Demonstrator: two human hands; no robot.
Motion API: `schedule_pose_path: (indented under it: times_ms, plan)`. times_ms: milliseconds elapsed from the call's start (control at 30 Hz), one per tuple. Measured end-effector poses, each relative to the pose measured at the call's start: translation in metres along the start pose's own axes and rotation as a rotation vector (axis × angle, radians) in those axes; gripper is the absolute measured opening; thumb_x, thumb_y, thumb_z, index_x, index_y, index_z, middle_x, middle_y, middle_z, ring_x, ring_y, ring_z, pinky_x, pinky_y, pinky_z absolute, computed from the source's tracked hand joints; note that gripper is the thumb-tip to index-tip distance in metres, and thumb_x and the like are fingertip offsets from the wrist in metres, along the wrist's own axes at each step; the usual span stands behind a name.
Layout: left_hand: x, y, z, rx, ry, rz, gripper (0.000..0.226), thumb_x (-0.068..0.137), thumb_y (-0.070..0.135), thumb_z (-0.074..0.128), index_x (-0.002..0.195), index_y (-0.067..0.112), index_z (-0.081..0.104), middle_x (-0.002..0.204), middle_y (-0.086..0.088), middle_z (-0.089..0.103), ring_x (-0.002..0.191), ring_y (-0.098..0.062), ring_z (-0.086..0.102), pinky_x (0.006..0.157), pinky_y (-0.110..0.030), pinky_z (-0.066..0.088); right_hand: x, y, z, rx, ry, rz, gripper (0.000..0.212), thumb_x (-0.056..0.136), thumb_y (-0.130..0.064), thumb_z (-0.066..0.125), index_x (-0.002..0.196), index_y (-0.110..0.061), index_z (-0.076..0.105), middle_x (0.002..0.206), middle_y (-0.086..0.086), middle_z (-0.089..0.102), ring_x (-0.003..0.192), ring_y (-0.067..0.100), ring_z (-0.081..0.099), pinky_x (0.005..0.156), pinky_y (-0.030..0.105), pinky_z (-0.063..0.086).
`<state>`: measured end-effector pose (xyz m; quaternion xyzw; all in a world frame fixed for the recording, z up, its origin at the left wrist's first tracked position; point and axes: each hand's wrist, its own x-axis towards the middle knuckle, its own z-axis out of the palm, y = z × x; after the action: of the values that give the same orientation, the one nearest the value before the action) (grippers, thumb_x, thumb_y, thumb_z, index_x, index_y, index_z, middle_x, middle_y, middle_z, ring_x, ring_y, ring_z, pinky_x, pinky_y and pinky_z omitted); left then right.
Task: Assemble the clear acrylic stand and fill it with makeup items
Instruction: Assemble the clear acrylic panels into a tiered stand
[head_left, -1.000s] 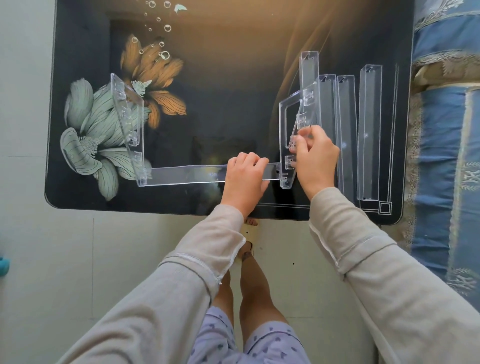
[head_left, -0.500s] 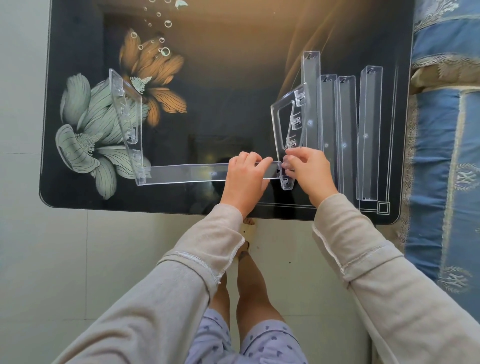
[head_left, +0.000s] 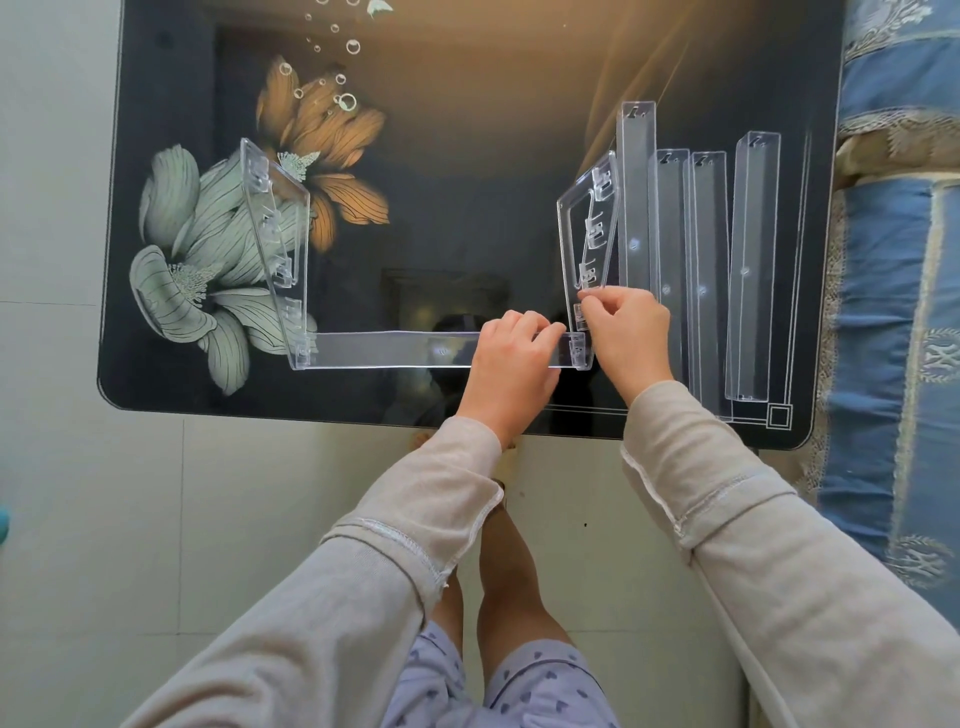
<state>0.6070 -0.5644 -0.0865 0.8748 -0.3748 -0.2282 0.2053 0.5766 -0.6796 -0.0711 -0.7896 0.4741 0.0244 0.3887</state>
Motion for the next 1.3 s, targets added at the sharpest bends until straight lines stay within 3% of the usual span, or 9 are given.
schedule_pose_path:
  times_ms: [67,167,267,333,500,633,900,1133,1300]
  plan:
    - [0.0,0.0001,-0.0005,-0.006,-0.002,-0.003,0.039,0.086,0.012,0.056,0.125,0.009,0.056,0.118,-0.01,0.061,0.111,-0.028,0.053,0.096,-0.036,0.037,0.0003,0.0013,-0.0001,-0.022,-0.016,-0.051,0.026,0.087,-0.012,0.049,0.09,-0.001,0.073,0.083,0.021,0.072,0.081,0.034,0.065,0.072,0.022,0.045]
    - [0.0,0.0006,-0.0019,-0.01,0.006,-0.002,0.039,0.085,0.013,0.058,0.124,0.008,0.057,0.117,-0.01,0.062,0.11,-0.028,0.053,0.096,-0.036,0.037,0.0025,0.0025,-0.0012,-0.013,-0.039,-0.071,0.027,0.089,-0.012,0.048,0.095,0.0,0.071,0.086,0.022,0.071,0.072,0.035,0.065,0.072,0.044,0.056]
    - [0.0007,-0.0001,-0.0017,-0.007,0.013,-0.006,0.039,0.085,0.013,0.057,0.124,0.009,0.056,0.117,-0.009,0.061,0.11,-0.027,0.052,0.095,-0.035,0.037,0.0054,0.0043,-0.0025,-0.026,-0.047,-0.08,0.027,0.089,-0.013,0.048,0.096,-0.002,0.071,0.086,0.018,0.072,0.054,0.011,0.06,0.068,0.037,0.054]
    - [0.0007,-0.0004,-0.001,-0.006,0.014,-0.006,0.039,0.086,0.014,0.057,0.124,0.01,0.056,0.118,-0.01,0.061,0.111,-0.026,0.052,0.096,-0.034,0.037,0.0058,0.0043,-0.0028,-0.032,-0.052,-0.085,0.027,0.089,-0.013,0.048,0.096,-0.002,0.071,0.085,0.017,0.072,0.047,0.006,0.056,0.066,0.033,0.053]
    - [0.0012,-0.0003,-0.0008,0.002,0.023,0.0,0.038,0.085,0.015,0.06,0.122,0.009,0.058,0.117,-0.01,0.062,0.11,-0.026,0.054,0.098,-0.035,0.039,0.0049,0.002,-0.0029,-0.038,-0.056,-0.099,0.027,0.09,-0.014,0.048,0.1,-0.001,0.07,0.088,0.018,0.072,0.069,0.023,0.06,0.075,0.046,0.057]
    - [0.0019,0.002,-0.0019,0.029,0.043,0.017,0.033,0.081,0.011,0.064,0.114,0.006,0.063,0.109,-0.012,0.068,0.104,-0.029,0.058,0.095,-0.038,0.042,0.0045,0.0017,-0.0028,-0.067,-0.069,-0.113,0.028,0.091,-0.014,0.048,0.094,0.002,0.07,0.083,0.021,0.07,0.075,0.033,0.065,0.072,0.049,0.057]
    - [0.0007,0.0029,0.0013,0.007,0.053,0.004,0.031,0.083,0.01,0.063,0.114,0.006,0.064,0.111,-0.012,0.069,0.105,-0.028,0.06,0.095,-0.037,0.044,-0.0004,0.002,-0.0032,-0.08,-0.055,-0.143,0.027,0.092,-0.013,0.048,0.095,0.0,0.07,0.073,0.01,0.064,0.065,0.02,0.057,0.071,0.045,0.058]
    - [0.0011,0.0033,0.0023,0.035,0.068,0.012,0.027,0.079,0.006,0.067,0.106,0.004,0.068,0.101,-0.013,0.072,0.097,-0.029,0.063,0.09,-0.038,0.048,0.0002,0.0032,-0.004,-0.088,-0.062,-0.153,0.028,0.093,-0.013,0.046,0.094,0.003,0.069,0.083,0.022,0.07,0.069,0.028,0.062,0.072,0.045,0.058]
    - [0.0008,0.0001,0.0019,0.033,0.06,0.03,0.027,0.076,0.003,0.069,0.103,0.003,0.07,0.096,-0.013,0.074,0.092,-0.03,0.065,0.088,-0.038,0.05,-0.0008,0.0057,-0.0014,-0.105,-0.069,-0.167,0.031,0.093,-0.014,0.045,0.082,0.003,0.068,0.071,0.017,0.064,0.057,0.016,0.052,0.063,0.031,0.051]
